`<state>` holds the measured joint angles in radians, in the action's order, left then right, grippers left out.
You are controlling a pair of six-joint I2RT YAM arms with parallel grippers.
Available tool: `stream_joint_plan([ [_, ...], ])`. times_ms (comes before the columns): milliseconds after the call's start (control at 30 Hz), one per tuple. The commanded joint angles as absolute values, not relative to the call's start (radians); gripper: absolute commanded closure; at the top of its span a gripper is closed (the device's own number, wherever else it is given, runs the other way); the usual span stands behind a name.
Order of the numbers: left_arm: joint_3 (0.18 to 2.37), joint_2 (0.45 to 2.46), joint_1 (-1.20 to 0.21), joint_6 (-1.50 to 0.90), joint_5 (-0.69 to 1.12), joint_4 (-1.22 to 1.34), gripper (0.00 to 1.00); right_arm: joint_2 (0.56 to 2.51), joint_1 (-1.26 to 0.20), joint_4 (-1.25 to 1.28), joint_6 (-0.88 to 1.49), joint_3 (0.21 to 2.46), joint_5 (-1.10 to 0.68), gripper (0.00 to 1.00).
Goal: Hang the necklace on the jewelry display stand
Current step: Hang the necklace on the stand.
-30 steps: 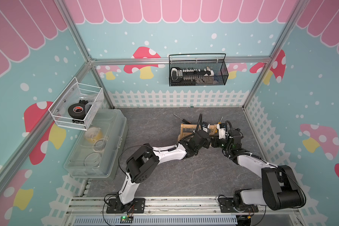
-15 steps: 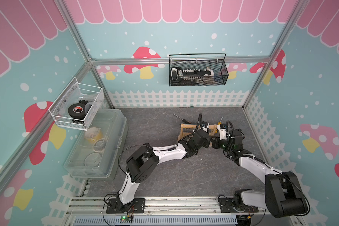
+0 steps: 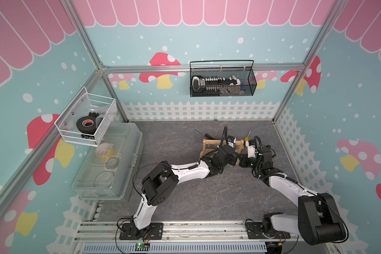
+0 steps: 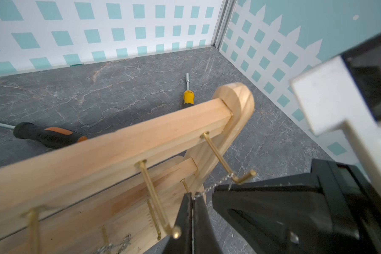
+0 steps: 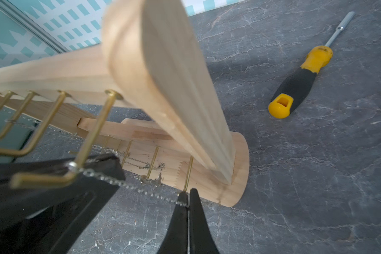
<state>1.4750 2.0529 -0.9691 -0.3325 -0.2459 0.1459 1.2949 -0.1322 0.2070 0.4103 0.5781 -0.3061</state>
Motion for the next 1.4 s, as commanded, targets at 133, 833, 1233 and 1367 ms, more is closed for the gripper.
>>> stream_joint_plan([
  [133, 1.514, 2.090, -0.964, -0.323, -0.226, 0.114, 1.00, 1.348, -0.136, 0.268, 0.407, 0.611, -0.280, 0.95],
  [833, 1.451, 2.049, -0.978, -0.366, -0.208, 0.136, 0.79, 1.301, -0.137, 0.229, 0.415, 0.597, -0.310, 0.81],
  [1233, 1.380, 1.950, -1.033, -0.385, -0.243, 0.146, 0.78, 1.176, -0.137, 0.064, 0.402, 0.595, -0.276, 0.70],
  [1367, 1.351, 1.905, -1.050, -0.397, -0.261, 0.132, 0.78, 1.114, -0.137, -0.007, 0.407, 0.595, -0.260, 0.68],
])
